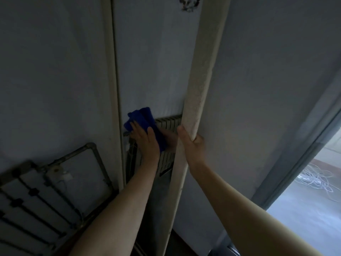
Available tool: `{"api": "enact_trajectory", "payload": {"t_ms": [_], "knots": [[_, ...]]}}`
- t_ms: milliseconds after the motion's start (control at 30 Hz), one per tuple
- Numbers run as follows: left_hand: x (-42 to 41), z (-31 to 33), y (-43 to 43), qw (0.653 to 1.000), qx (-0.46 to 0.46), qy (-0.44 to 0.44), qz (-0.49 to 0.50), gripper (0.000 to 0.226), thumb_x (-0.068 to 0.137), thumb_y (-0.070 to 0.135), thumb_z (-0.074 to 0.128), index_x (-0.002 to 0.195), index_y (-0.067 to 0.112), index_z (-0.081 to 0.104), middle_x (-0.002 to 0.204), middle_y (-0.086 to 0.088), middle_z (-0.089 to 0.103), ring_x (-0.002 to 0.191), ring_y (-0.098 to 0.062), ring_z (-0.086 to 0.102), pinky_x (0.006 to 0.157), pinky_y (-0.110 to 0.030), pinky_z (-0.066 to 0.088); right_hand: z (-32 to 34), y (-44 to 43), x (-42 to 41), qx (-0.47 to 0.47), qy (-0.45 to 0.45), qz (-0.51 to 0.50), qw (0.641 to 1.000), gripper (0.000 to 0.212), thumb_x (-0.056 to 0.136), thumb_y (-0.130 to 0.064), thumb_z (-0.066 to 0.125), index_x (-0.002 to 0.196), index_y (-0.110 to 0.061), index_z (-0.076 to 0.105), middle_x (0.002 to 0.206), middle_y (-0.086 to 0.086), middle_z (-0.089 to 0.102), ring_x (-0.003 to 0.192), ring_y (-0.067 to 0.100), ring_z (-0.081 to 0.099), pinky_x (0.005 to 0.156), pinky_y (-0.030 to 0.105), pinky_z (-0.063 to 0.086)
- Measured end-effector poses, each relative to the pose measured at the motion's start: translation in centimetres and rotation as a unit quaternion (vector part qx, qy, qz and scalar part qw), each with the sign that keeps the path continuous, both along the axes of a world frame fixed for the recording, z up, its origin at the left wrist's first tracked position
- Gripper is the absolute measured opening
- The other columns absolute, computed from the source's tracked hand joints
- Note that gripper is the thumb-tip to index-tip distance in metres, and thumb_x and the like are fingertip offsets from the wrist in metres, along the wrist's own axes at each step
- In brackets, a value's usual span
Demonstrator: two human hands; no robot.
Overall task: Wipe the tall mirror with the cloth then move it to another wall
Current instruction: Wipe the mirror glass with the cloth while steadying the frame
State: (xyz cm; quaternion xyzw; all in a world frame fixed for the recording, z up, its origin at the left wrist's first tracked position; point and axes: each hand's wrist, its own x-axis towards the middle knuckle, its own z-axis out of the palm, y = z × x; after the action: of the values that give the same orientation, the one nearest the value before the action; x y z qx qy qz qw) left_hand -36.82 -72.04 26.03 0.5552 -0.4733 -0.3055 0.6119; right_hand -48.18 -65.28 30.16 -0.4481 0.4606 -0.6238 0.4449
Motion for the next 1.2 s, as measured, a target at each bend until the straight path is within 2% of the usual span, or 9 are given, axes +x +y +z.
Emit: {"api": "enact_trajectory", "payload": {"t_ms": [67,233,433,500,633,733,800,967,1200], "knots": [[-2.3,0.0,3.0,0.998,-0.039,-0.027,-0.044,0.060,0.102,0.034,0.025,0.147,0.025,-0.013,0.161,-0.002,-0.011,0.149,-0.022,-0.002,0.120,-0.052,0.008,0.0,0.0,-0.1,-0.010,-0.018,0.020,1.000,0.016,0.083,-0.042,0.066,0.069,-0.036,0.072,0.065,-0.018,0.071,0.065,-0.002,0.067,0.055,0.012,0.050],[-5.1,0.6,6.8,0.985,-0.124,-0.083,-0.082,0.076,0.084,0.074,0.015,0.144,0.033,-0.008,0.156,0.013,-0.013,0.146,-0.007,-0.014,0.121,-0.039,-0.007,-0.1,-0.1,-0.1,-0.033,-0.052,0.021,0.998,0.005,0.083,-0.037,0.068,0.085,-0.034,0.070,0.077,-0.019,0.074,0.076,0.000,0.070,0.061,0.011,0.052],[-5.0,0.0,4.2,0.983,-0.145,-0.105,-0.027,0.071,0.088,0.069,0.013,0.145,0.029,-0.004,0.155,0.014,-0.007,0.145,-0.003,-0.010,0.119,-0.027,-0.006,-0.2,-0.1,-0.2,-0.033,-0.055,0.026,0.998,0.003,0.084,-0.036,0.068,0.082,-0.036,0.066,0.071,-0.026,0.071,0.071,-0.007,0.068,0.056,0.007,0.049],[-4.2,-0.6,2.9,0.986,-0.133,-0.101,-0.014,0.059,0.096,0.054,0.019,0.144,0.030,-0.006,0.155,0.013,-0.007,0.146,-0.007,-0.007,0.121,-0.035,-0.004,0.0,0.1,-0.2,-0.034,-0.058,0.033,0.997,0.004,0.084,-0.039,0.068,0.081,-0.037,0.067,0.071,-0.024,0.072,0.069,-0.006,0.068,0.055,0.007,0.049],[-2.0,-1.6,1.2,0.996,-0.080,-0.044,-0.002,0.057,0.102,0.029,0.026,0.148,0.023,-0.007,0.161,-0.001,-0.007,0.149,-0.019,-0.002,0.120,-0.051,0.005,-2.1,0.1,0.2,-0.038,-0.060,0.022,0.997,0.010,0.085,-0.037,0.067,0.076,-0.034,0.071,0.065,-0.021,0.071,0.064,-0.005,0.067,0.052,0.008,0.048],[-1.6,-2.1,1.8,0.996,-0.066,-0.052,-0.017,0.058,0.102,0.033,0.026,0.145,0.033,-0.013,0.158,0.008,-0.016,0.148,-0.014,-0.009,0.121,-0.051,0.002,-4.9,0.7,1.2,-0.038,-0.059,0.014,0.997,0.021,0.085,-0.035,0.067,0.105,-0.029,0.071,0.081,-0.024,0.073,0.082,-0.006,0.067,0.061,0.006,0.048],[-2.0,-2.2,2.7,0.993,-0.077,-0.076,-0.040,0.057,0.100,0.041,0.024,0.141,0.040,-0.015,0.154,0.017,-0.019,0.146,-0.009,-0.015,0.121,-0.048,-0.003,-5.8,0.6,1.6,-0.043,-0.060,0.005,0.997,0.025,0.086,-0.031,0.066,0.110,-0.027,0.069,0.086,-0.026,0.073,0.085,-0.007,0.067,0.064,0.006,0.049],[-2.3,-2.7,3.8,0.957,-0.194,-0.203,-0.071,0.054,0.098,0.043,0.017,0.145,0.041,-0.008,0.157,0.015,-0.012,0.148,-0.011,-0.012,0.120,-0.037,-0.006,-6.0,0.3,1.8,-0.067,-0.051,-0.031,0.996,0.009,0.081,-0.035,0.068,0.086,-0.027,0.069,0.074,-0.014,0.075,0.073,0.003,0.071,0.058,0.013,0.052],[-0.4,-4.9,0.4,0.888,-0.320,-0.328,-0.039,0.065,0.100,0.032,0.029,0.143,0.041,-0.018,0.157,0.004,-0.004,0.148,-0.018,-0.001,0.120,-0.052,0.008,-7.0,-0.4,1.9,-0.097,-0.036,-0.069,0.992,0.010,0.080,-0.038,0.071,0.077,-0.028,0.069,0.062,-0.013,0.071,0.062,0.005,0.068,0.058,0.025,0.058]]}}
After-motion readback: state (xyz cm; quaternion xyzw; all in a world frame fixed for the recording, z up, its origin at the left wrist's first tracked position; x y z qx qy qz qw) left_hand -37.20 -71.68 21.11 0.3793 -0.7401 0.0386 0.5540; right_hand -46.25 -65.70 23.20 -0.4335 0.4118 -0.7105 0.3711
